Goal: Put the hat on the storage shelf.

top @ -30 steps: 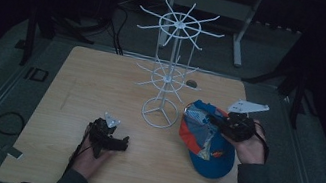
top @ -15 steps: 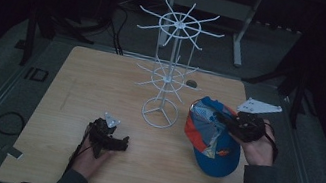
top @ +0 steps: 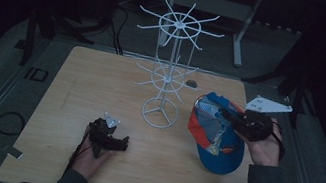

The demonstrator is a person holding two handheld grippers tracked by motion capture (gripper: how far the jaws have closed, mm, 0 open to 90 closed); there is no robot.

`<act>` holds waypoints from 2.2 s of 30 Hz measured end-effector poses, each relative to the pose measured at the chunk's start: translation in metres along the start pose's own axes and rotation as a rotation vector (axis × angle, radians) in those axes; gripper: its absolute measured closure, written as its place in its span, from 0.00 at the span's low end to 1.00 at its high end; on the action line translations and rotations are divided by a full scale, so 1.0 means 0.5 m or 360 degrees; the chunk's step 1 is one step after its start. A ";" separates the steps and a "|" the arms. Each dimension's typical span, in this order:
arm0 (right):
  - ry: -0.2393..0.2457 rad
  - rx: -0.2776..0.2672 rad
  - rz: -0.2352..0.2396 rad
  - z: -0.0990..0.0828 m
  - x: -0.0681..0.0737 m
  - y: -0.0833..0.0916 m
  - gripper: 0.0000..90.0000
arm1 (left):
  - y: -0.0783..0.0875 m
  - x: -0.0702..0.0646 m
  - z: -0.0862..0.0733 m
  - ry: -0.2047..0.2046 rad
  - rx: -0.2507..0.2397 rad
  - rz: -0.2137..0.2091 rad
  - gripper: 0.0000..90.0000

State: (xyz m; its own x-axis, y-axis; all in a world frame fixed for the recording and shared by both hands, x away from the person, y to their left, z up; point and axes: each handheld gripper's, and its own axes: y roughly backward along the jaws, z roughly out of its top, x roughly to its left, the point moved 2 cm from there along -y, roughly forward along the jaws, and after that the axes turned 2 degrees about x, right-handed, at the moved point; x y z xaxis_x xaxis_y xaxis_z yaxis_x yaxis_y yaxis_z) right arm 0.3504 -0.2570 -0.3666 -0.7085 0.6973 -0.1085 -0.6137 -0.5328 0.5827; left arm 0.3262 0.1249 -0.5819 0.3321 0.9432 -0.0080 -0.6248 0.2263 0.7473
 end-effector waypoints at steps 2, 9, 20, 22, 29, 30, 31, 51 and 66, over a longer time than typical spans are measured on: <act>0.0002 -0.0011 0.0001 0.003 -0.001 0.005 0.99 | 0.000 0.000 0.000 0.0000 0.0000 0.0000 0.03; 0.0016 -0.0029 -0.0014 0.014 -0.002 0.018 0.99 | 0.000 0.000 0.000 0.0001 -0.0001 0.0000 0.03; 0.0047 -0.0073 -0.0026 0.043 -0.002 0.040 0.99 | 0.000 0.000 0.000 0.0000 0.0000 0.0000 0.03; 0.0045 -0.0078 -0.0024 0.047 -0.001 0.043 0.99 | 0.000 0.000 0.000 0.0001 0.0000 0.0000 0.03; 0.0067 -0.0087 -0.0010 0.063 0.001 0.051 0.99 | 0.000 0.000 0.000 0.0000 0.0000 0.0000 0.03; 0.0071 -0.0086 -0.0008 0.066 0.002 0.053 0.98 | 0.000 0.000 0.000 0.0000 0.0000 0.0000 0.03; 0.0072 -0.0086 -0.0008 0.068 0.003 0.054 0.99 | 0.000 0.000 0.000 0.0000 0.0000 0.0000 0.03; 0.0139 -0.0123 0.0012 0.105 0.025 0.077 0.98 | 0.000 0.000 0.000 0.0000 0.0000 0.0000 0.03; 0.0216 -0.0175 0.0038 0.132 0.059 0.098 0.98 | 0.000 0.000 0.000 0.0000 0.0000 0.0000 0.03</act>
State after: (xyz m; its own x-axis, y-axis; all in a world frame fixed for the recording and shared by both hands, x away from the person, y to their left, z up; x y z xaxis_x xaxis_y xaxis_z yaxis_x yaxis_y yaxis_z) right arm 0.3223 -0.2310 -0.2880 -0.7592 0.6167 -0.2081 -0.6254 -0.6027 0.4956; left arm 0.3261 0.1248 -0.5819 0.3318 0.9433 -0.0082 -0.6249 0.2263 0.7472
